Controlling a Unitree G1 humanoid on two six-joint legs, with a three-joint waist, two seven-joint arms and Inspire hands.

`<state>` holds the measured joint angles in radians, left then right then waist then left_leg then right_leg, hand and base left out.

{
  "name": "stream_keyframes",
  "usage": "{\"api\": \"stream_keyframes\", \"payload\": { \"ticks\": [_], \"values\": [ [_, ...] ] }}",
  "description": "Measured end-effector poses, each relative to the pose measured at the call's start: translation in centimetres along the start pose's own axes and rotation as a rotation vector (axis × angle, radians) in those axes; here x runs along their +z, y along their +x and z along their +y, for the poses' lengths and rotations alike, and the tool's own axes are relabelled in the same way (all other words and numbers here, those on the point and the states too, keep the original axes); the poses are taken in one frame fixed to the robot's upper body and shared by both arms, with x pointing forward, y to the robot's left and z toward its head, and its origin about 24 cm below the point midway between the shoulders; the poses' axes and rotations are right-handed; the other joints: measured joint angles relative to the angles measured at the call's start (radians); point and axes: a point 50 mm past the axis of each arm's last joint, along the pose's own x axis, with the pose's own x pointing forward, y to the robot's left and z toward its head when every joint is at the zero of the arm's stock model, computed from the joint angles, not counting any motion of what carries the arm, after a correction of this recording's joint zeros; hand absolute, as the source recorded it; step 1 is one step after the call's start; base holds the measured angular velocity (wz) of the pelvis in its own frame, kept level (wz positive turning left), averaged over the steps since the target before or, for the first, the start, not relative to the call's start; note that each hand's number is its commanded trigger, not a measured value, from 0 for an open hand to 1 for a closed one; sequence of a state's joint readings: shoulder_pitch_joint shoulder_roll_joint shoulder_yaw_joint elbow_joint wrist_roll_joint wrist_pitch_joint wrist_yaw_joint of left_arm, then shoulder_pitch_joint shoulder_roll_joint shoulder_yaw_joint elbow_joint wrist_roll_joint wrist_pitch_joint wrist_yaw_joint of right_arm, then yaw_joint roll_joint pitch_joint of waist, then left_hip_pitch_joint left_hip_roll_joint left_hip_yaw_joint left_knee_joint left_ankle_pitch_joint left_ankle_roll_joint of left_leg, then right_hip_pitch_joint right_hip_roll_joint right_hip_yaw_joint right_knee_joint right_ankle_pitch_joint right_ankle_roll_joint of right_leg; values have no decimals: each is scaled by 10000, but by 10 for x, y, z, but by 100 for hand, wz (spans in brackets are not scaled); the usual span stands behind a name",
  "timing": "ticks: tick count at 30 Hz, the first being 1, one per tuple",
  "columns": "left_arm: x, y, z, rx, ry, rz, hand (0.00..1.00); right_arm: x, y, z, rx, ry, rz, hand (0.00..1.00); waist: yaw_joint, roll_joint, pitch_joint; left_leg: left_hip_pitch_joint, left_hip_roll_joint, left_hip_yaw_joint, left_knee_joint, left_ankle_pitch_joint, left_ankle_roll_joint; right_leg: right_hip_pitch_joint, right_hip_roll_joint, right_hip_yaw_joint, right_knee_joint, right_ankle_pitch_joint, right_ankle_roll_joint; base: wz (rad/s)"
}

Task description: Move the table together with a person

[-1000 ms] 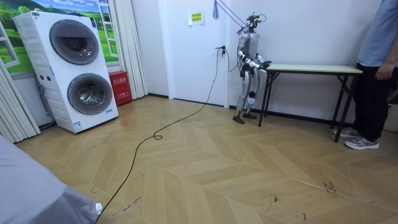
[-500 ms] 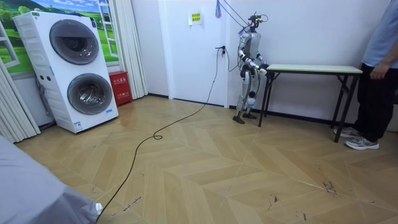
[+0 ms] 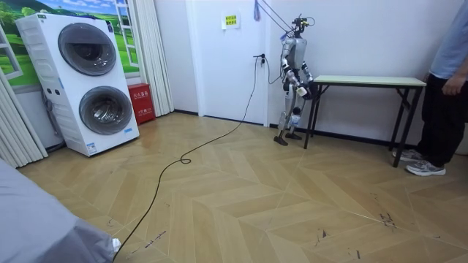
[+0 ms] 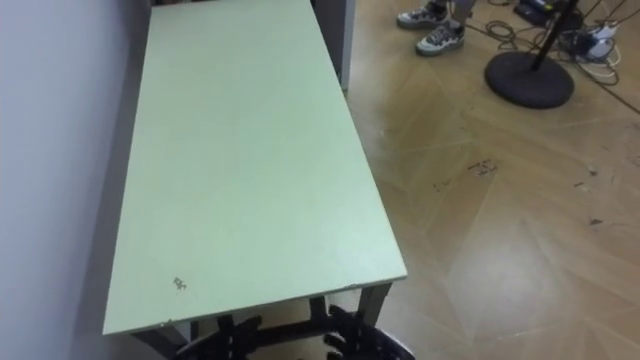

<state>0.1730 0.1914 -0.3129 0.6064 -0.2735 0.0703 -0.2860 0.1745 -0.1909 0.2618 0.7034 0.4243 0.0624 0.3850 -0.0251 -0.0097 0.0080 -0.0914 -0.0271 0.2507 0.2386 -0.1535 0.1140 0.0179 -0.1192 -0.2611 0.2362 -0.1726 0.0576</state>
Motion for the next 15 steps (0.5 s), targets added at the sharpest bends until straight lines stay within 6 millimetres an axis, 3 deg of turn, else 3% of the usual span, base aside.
{"api": "stream_keyframes", "payload": {
  "ticks": [9,14,15],
  "values": [
    [-23,0,11,1655,245,384,0,-29,-7,-21,-1994,435,921,0,37,-71,2,200,-15,23,-65,6,-17,232,34,96,-174,-1,0,-1],
    [-44,-3,14,2755,-304,1010,0,-49,-11,-29,-2928,879,1677,0,31,-157,51,201,-17,15,-86,16,-31,232,45,118,-197,-1,0,0],
    [-50,-5,16,3084,-455,1199,0,-53,-12,-29,-3054,940,1821,0,31,-105,15,185,-22,7,-91,21,-37,242,51,98,-261,0,0,0]
  ]
}}
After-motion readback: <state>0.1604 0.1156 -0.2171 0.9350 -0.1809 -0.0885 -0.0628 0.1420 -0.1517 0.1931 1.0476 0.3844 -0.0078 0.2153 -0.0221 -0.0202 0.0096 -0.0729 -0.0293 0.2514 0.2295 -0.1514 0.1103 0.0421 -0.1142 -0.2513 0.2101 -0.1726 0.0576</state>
